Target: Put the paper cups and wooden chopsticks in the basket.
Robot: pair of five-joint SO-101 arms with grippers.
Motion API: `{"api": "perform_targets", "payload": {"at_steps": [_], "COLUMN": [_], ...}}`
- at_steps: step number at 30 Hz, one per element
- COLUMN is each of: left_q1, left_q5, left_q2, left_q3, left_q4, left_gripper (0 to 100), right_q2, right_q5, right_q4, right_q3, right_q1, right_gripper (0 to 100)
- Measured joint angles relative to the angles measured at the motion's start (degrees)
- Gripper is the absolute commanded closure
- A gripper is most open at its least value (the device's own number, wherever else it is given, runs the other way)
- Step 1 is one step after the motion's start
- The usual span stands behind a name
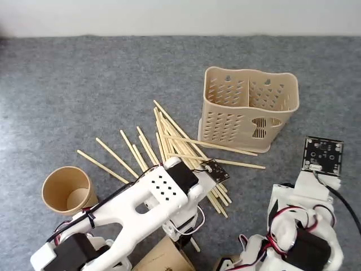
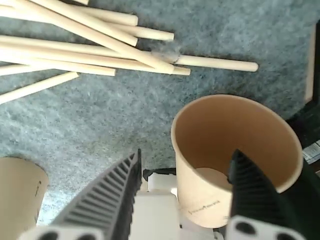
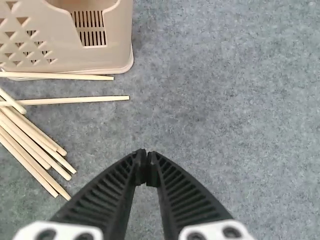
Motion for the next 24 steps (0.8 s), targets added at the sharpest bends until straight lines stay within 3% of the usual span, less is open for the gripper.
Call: {"api": "perform_targets", "payload": {"at_steps": [5,10,17,24], "left_q1": [0.0,0.0,-2.0,-10.7], "left_q5": [0.0,0.0,0.0,0.0], "left_q2": [0.0,0.0,0.0,0.0], "left_q3": [0.0,0.0,-4.4,-16.3], "left_q4": [0.0,0.0,0.0,0.1], "left_gripper": [76,99,99,99], "right_q2": [0.0,0.0,0.0,0.0], "right_q5": [0.0,0.0,0.0,0.0], "right_q4": [0.0,0.0,0.0,0.0], "right_q3": [0.0,0.0,0.3,0.3], "right_q1": [0.0,0.0,0.0,0.0], "right_gripper": [98.9,98.9,98.9,98.7]}}
